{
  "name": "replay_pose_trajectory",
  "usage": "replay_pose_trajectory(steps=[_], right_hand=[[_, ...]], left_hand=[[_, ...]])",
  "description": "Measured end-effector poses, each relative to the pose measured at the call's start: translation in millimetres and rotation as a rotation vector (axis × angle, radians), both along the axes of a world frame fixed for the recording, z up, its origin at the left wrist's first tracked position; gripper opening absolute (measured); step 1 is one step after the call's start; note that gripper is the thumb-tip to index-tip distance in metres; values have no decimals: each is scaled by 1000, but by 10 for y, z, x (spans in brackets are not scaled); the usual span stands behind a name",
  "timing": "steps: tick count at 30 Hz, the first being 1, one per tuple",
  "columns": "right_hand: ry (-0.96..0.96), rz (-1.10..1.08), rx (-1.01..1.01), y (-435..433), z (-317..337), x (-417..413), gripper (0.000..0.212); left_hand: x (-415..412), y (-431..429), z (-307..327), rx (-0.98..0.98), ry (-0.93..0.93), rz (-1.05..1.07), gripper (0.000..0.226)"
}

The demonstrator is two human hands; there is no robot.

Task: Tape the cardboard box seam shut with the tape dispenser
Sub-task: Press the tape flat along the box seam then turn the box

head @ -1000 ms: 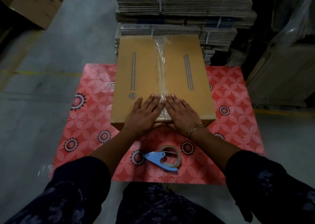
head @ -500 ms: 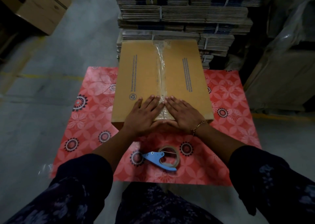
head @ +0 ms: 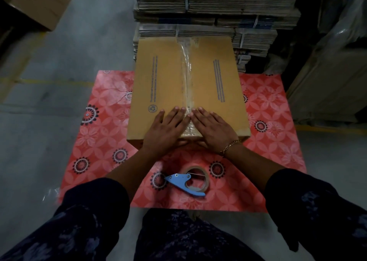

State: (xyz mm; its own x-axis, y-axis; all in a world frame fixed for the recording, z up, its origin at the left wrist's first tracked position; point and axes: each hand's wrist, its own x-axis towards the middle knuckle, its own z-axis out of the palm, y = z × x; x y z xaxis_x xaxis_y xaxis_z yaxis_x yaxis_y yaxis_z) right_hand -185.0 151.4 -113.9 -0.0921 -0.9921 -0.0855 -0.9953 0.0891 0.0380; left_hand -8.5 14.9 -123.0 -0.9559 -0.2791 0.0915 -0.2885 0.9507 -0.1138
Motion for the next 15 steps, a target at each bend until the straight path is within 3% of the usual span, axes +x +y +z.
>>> replay_pose_trajectory(steps=[5, 10, 15], right_hand=[[-8, -20, 29, -8, 33, 31, 102], [-39, -39, 44, 22, 106, 68, 94], [-88, -91, 67, 122, 195, 44, 95]], left_hand=[[11, 12, 36, 35, -37, 18, 84], [13, 31, 74, 83, -78, 30, 104], [124, -71, 119, 155, -96, -5, 103]])
